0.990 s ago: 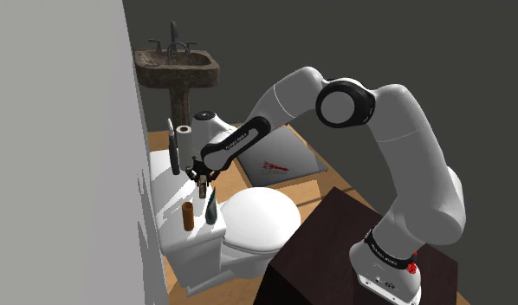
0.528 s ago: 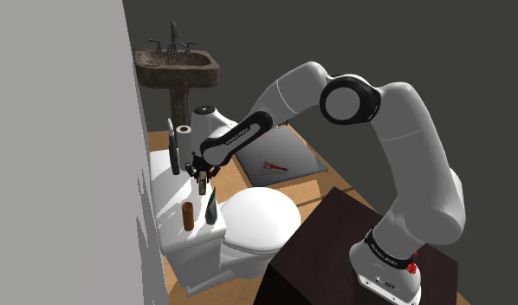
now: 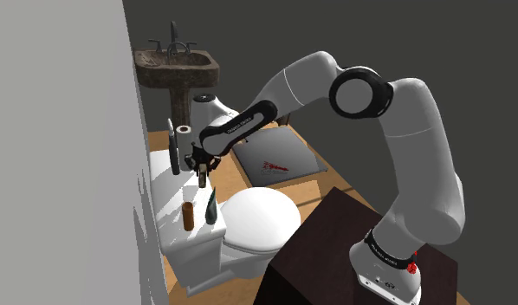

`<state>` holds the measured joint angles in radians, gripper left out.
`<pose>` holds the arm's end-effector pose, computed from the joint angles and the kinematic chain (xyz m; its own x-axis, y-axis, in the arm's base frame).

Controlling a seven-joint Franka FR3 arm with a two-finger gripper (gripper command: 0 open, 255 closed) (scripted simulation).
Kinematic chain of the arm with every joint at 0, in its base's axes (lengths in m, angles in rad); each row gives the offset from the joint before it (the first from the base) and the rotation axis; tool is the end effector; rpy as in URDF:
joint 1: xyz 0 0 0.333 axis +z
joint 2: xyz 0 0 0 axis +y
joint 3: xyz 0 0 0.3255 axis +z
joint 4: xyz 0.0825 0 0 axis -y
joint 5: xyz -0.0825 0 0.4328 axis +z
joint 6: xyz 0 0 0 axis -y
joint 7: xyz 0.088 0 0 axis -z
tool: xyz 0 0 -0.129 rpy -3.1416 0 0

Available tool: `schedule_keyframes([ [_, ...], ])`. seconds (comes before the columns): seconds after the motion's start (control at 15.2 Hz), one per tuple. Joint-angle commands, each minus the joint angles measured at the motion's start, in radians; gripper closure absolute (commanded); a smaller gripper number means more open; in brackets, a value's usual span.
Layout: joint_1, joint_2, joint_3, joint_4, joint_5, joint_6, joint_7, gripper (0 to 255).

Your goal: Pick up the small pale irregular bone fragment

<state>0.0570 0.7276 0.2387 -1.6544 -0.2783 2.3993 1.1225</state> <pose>0.7037 0.1935 0.1490 0.7717 -0.6338 0.0534 -0.6336 -0.7733 -0.0225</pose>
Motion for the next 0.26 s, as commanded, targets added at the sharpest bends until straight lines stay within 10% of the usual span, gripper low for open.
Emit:
schedule_keyframes([
  [0.0,-0.004,-0.023,0.005,-0.006,0.006,-0.017,-0.004,255],
  [0.2,-0.006,-0.034,0.008,-0.007,0.009,-0.026,-0.006,255],
])
